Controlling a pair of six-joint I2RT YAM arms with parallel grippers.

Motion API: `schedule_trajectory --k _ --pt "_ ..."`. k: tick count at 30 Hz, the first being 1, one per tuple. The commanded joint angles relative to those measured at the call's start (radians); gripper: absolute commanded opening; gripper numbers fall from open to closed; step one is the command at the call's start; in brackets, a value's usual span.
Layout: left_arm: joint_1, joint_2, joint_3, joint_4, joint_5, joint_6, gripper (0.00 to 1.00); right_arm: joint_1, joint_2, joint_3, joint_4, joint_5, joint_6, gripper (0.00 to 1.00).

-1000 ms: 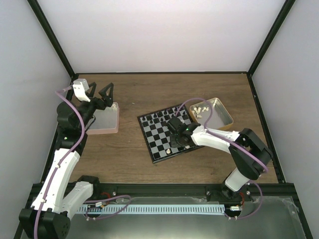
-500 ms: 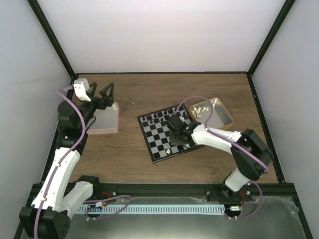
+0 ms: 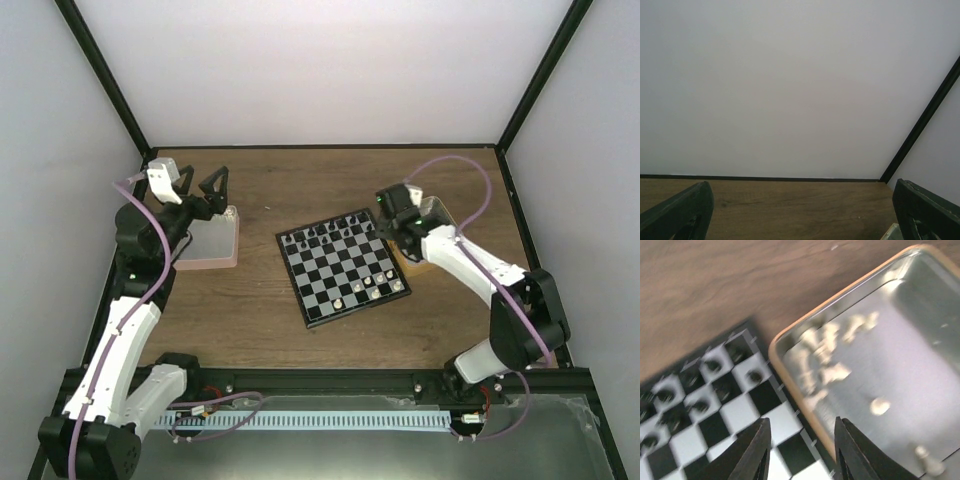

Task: Set up the chess pieces on the board
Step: Pick up the chess piece from the storage box.

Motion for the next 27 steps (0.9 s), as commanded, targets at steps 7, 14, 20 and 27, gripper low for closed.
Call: schedule_trajectory --k 7,14,20,27 --pt "0.001 -0.029 0.003 0.016 -0.015 0.02 1.0 -0.32 0.135 0.015 0.184 -0.158 -0.077 0.4" --pt "0.001 -0.028 0.002 0.019 -0.013 0.021 1.0 -0.4 0.297 0.14 0.162 -0.2 -0.16 0.27" --pt "0.002 -0.024 0.002 0.015 -0.018 0.024 1.0 -0.417 0.387 0.192 0.184 -0.214 -0.187 0.25" --pt "0.002 -0.016 0.004 0.013 -0.02 0.026 1.0 -0.422 0.426 0.216 0.201 -0.219 -0.203 0.2"
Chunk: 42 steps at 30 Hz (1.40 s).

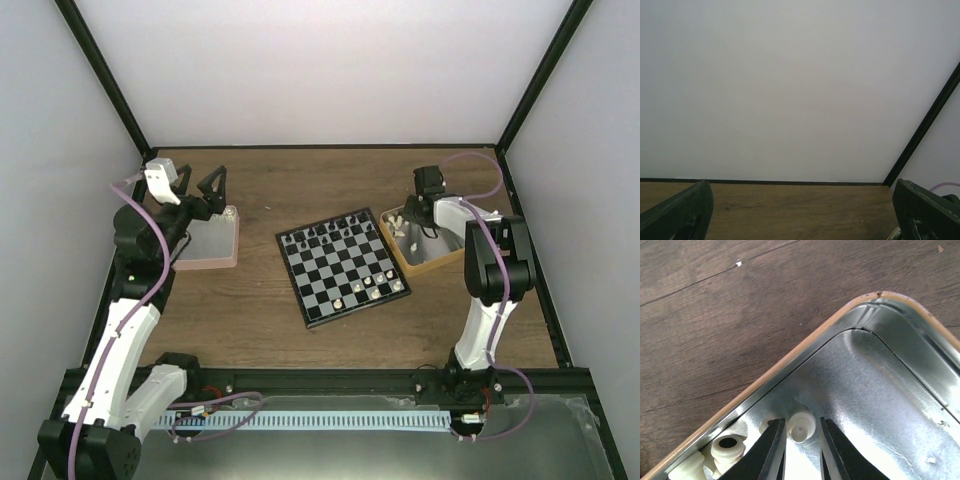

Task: Set up the chess pieces on the board
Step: Pick up the chess piece from the storage box, then place the chess piece on the chessboard.

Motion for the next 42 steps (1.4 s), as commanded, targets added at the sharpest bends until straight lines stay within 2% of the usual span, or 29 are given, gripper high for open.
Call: schedule_trajectory --k 1,7,15,20,23,33,42 --pt "0.003 0.003 0.004 0.013 0.0 0.019 1.0 -0.011 0.018 0.044 0.019 -0.006 -0.024 0.2" --pt "0.002 0.003 0.005 0.011 -0.001 0.019 1.0 -0.011 0.038 0.036 0.035 0.015 -0.039 0.14" --pt "0.002 0.002 0.005 0.01 -0.002 0.022 1.0 -0.013 0.059 0.032 0.062 0.021 -0.056 0.14" --pt "0.002 0.001 0.004 0.011 -0.003 0.022 1.0 -0.013 0.055 0.021 0.064 0.028 -0.058 0.06" --pt "0.002 0.0 0.004 0.011 -0.003 0.022 1.0 -0.013 0.034 0.007 0.059 0.044 -0.046 0.05" --pt "0.002 -0.003 0.003 0.014 0.002 0.018 1.0 0.035 -0.153 -0.049 -0.02 0.092 -0.004 0.06" --pt "0.002 -0.025 0.004 0.014 -0.002 0.02 1.0 0.22 -0.367 -0.141 -0.123 0.072 0.056 0.06"
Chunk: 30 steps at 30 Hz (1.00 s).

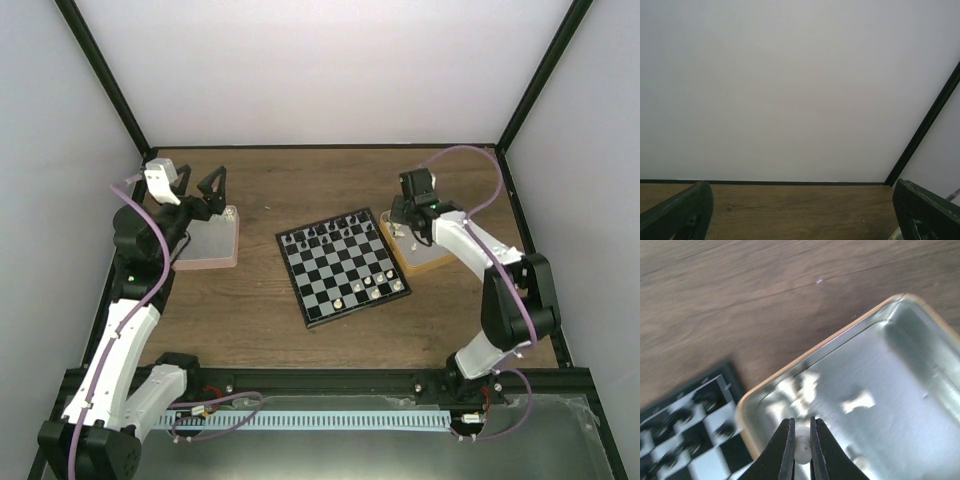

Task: Set up the chess pieces on the board
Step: Place the chess piece on the chessboard.

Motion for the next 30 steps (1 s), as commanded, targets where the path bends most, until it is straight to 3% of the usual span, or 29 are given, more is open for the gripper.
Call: schedule_trajectory --k 1,11,20,30 --pt "0.002 -0.03 0.005 0.016 -0.001 0.009 1.0 0.114 -0.114 -0.051 -0.087 -0.014 0.056 0.06" --pt "0.001 -0.06 0.001 0.026 -0.004 0.007 1.0 0.343 -0.3 -0.151 -0.133 -0.092 0.108 0.07" --pt "0.003 -0.053 -0.006 0.023 -0.044 0.04 1.0 0.47 -0.254 -0.212 -0.108 -0.129 0.08 0.07" --pt "0.004 -0.028 -0.03 0.061 -0.03 0.046 1.0 0.589 -0.117 -0.169 -0.102 -0.121 0.026 0.07"
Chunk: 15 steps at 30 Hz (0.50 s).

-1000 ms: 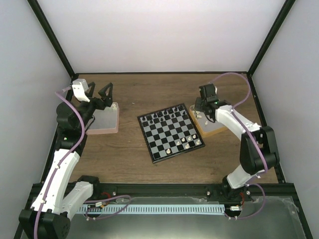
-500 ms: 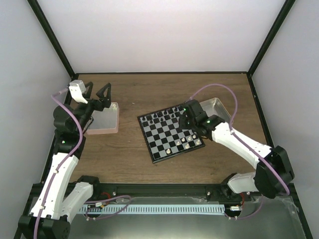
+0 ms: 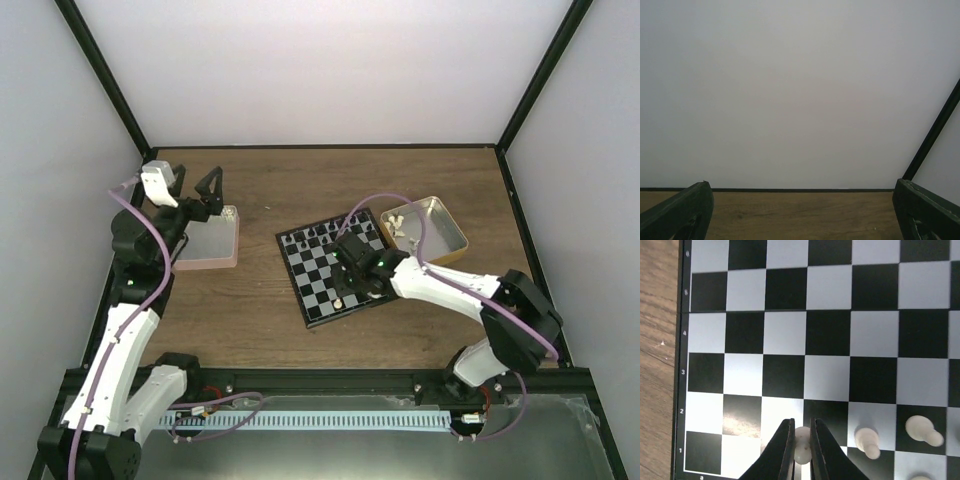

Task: Set up the chess pieces on the board
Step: Place the chess piece on the chessboard.

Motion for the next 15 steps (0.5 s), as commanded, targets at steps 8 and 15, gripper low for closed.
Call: schedule_trajectory --k 8,15 --pt "0.005 0.007 -0.044 0.076 -0.017 0.009 1.0 0.014 0.043 0.016 0.031 -0.005 -0.063 0.07" --pt "0.005 0.007 -0.05 0.086 -0.017 0.005 1.0 0.018 0.057 -0.02 0.061 -0.015 -0.065 0.08"
